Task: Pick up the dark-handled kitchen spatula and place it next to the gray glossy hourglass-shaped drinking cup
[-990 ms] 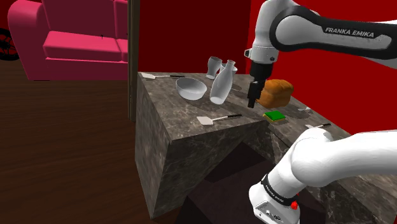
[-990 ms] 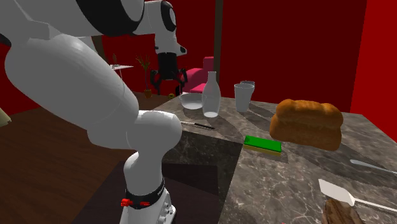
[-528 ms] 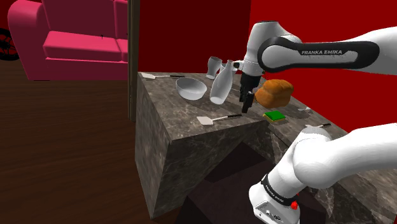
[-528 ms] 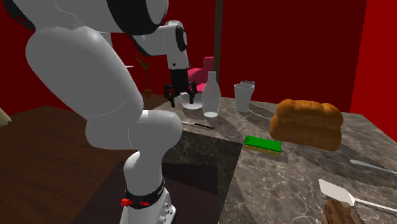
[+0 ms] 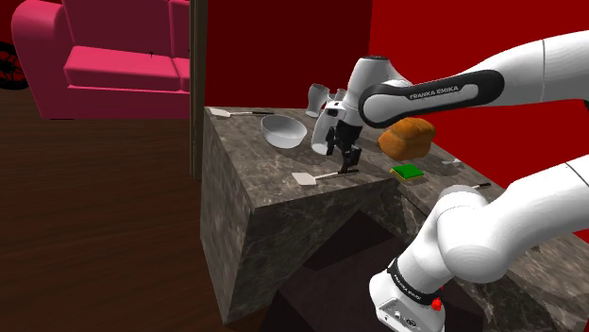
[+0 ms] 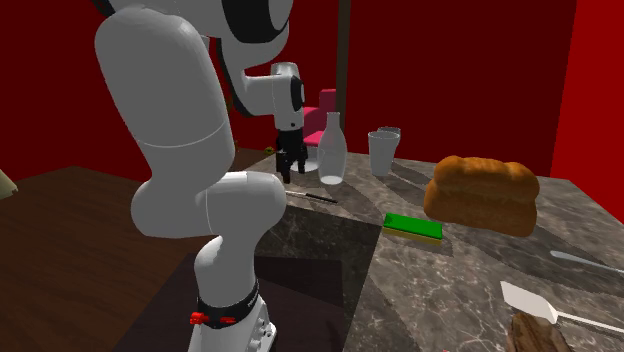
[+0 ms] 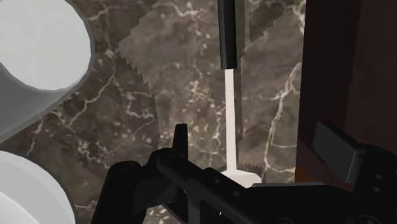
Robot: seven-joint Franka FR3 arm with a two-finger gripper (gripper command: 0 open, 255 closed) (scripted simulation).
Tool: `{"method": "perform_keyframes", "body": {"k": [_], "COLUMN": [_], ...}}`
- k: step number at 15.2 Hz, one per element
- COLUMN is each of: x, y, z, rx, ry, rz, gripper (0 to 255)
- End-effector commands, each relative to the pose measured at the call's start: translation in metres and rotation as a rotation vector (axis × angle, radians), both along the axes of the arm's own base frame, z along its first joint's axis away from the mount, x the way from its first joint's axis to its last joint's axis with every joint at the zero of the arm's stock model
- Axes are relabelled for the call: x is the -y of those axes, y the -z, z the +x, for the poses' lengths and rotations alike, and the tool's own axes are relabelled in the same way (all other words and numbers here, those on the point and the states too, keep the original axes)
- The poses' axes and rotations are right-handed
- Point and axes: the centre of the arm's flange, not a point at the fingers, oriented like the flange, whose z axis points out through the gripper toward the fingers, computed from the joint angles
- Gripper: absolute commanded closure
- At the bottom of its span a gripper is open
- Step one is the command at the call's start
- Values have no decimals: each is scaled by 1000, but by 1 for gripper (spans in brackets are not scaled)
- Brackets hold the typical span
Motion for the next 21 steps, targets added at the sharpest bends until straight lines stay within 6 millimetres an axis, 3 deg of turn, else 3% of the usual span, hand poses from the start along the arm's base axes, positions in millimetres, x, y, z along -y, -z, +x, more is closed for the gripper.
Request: {"method": "perform_keyframes", "body": {"k": [1, 7, 15, 16, 21], "x": [3, 5, 5, 5, 5], "y": [12, 46, 46, 46, 46], "z": [3, 2, 2, 2, 2], "rx": [9, 9, 8, 8, 8], "ry": [-52, -52, -52, -52, -52], "rz": [6, 6, 6, 6, 6], "gripper": [0, 0, 0, 255, 255]}}
